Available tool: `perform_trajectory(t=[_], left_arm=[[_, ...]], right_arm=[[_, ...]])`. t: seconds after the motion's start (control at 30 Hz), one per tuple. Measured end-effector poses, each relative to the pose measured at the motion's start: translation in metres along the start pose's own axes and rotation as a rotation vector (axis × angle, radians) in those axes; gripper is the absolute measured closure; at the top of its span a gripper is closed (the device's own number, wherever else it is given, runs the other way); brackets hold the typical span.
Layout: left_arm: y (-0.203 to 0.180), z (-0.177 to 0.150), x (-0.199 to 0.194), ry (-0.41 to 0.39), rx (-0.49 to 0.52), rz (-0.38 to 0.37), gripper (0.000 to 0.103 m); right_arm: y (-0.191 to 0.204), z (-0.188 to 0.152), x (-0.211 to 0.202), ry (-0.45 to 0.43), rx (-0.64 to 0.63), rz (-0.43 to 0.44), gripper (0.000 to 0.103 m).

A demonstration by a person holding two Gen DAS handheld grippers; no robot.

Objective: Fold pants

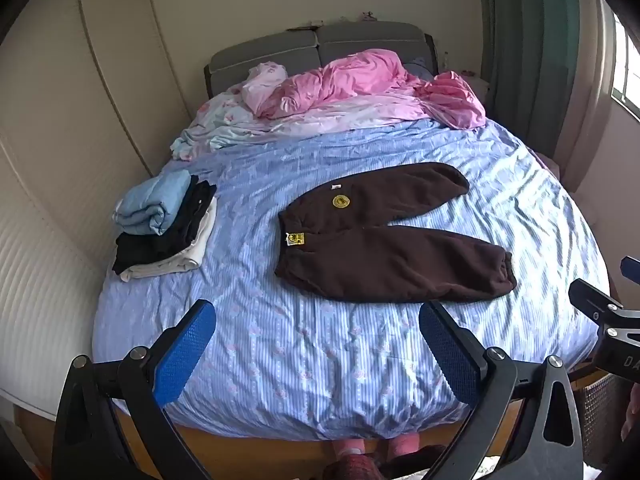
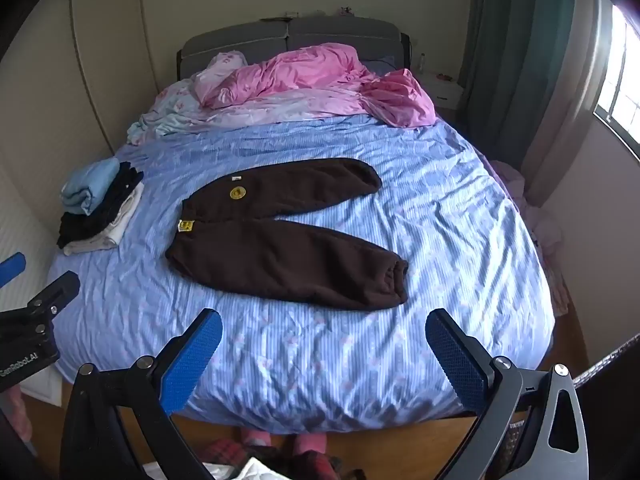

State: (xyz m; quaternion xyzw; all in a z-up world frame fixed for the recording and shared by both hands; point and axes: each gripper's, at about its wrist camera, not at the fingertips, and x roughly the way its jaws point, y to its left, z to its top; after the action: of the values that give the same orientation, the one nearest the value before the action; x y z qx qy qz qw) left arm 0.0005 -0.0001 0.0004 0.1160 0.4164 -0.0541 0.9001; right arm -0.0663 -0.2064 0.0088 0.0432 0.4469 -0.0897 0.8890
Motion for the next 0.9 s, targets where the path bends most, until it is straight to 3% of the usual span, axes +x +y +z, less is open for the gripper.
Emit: perform_trajectory(t=[0.33, 0.9], left_arm=[[0.010, 0.008, -0.003, -0.037, -0.061, -0.028, 0.000], [0.006, 0.008, -0.014, -0.078, -0.032, -0.052, 0.000]], right_arm=[[0.000, 0.001, 0.000, -0.007, -0.001, -0.004, 0.000], [0.004, 0.004, -0.010, -0.018, 0.000, -0.015, 0.000]])
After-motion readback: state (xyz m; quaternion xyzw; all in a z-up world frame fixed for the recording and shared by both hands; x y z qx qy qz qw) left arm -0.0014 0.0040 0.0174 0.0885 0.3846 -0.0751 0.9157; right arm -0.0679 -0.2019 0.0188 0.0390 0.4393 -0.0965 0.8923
